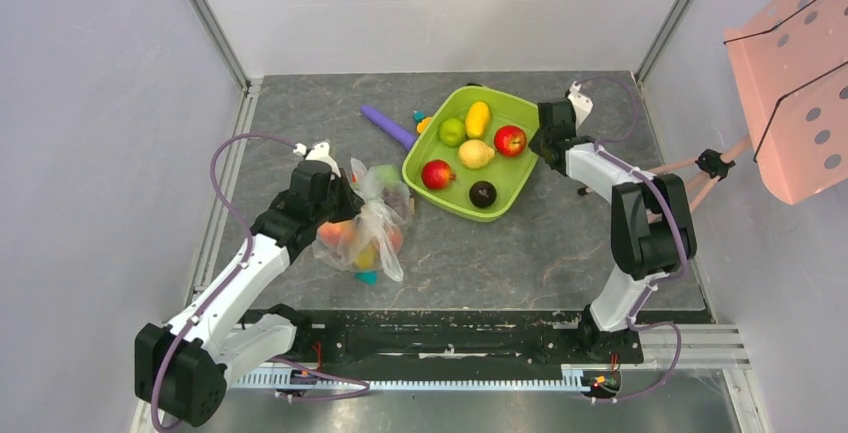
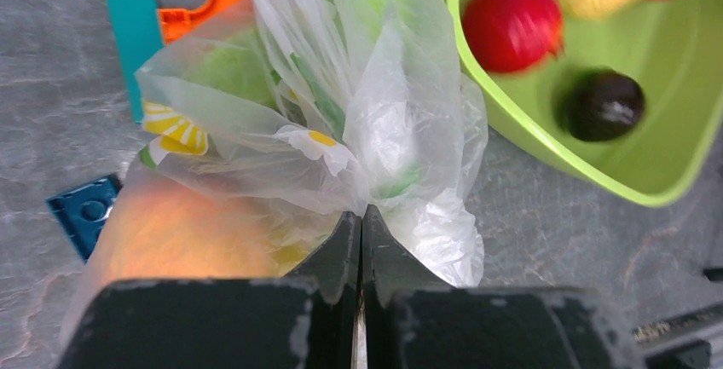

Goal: Take the fake fruits out of the plastic bag
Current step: Move the bin to the center of the board, then untie the plastic bag at the center of the board.

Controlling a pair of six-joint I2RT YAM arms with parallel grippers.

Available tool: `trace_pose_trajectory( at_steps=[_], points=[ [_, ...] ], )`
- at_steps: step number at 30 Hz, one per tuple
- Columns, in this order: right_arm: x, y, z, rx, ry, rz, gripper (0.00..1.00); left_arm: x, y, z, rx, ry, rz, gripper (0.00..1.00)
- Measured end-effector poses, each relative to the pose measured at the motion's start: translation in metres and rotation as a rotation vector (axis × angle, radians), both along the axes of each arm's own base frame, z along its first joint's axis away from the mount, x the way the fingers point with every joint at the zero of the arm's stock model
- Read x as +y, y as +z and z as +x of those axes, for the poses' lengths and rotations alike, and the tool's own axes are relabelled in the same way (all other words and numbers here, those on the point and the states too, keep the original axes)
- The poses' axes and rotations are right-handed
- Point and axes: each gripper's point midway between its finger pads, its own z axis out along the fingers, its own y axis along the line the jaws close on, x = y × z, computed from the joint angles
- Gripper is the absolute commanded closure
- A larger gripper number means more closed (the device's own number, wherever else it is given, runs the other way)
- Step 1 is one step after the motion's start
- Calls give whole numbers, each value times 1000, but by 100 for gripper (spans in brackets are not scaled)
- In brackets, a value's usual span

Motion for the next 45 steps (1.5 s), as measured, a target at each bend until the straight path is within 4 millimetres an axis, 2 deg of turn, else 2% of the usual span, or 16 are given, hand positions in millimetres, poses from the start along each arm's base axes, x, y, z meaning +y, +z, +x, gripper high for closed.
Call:
trace_pose_trajectory(
  at_steps=[2, 5, 9, 12, 14, 16, 19, 22, 23, 25, 28, 31, 33, 37, 41, 45],
  points=[
    [2, -1, 8, 0, 0, -2, 39, -7, -1, -2, 10, -32, -21, 98],
    [-2, 5, 8, -10, 2, -25, 20, -18, -3, -2, 22, -78, -52, 98],
    [-11, 33, -7, -61, 25, -80, 13, -32, -4, -4, 31, -138, -80, 98],
    [-12, 71, -20, -138, 91, -117, 13, -46, -5, -7, 31, -192, -91, 98],
    [-5, 99, -25, -208, 174, -127, 14, -56, -5, -10, 35, -232, -98, 98],
    [9, 119, -32, -261, 276, -130, 14, -67, -4, -11, 40, -272, -104, 98],
    [39, 131, -47, -303, 434, -150, 12, -87, 2, -16, 44, -343, -111, 98],
    [87, 126, -73, -313, 635, -167, 7, -109, 14, -23, 21, -439, -107, 98],
    [104, 123, -84, -318, 709, -171, 2, -116, 19, -28, 12, -473, -107, 98],
    [131, 113, -110, -337, 844, -171, 2, -131, 32, -38, -9, -548, -115, 98],
    [135, 100, -141, -381, 926, -170, 2, -143, 44, -50, -38, -621, -127, 98],
    [126, 93, -168, -443, 970, -169, 2, -140, 47, -53, -51, -614, -119, 98],
    [131, 95, -177, -472, 1027, -161, 2, -132, 44, -52, -44, -582, -91, 98],
    [161, 97, -198, -519, 1241, -89, 9, -120, 24, -50, 3, -530, -28, 98],
    [188, 84, -220, -502, 1413, -11, 9, -109, 0, -53, 74, -503, 28, 98],
    [216, 69, -243, -467, 1547, 10, 10, -102, -8, -55, 105, -484, 62, 98]
  ],
)
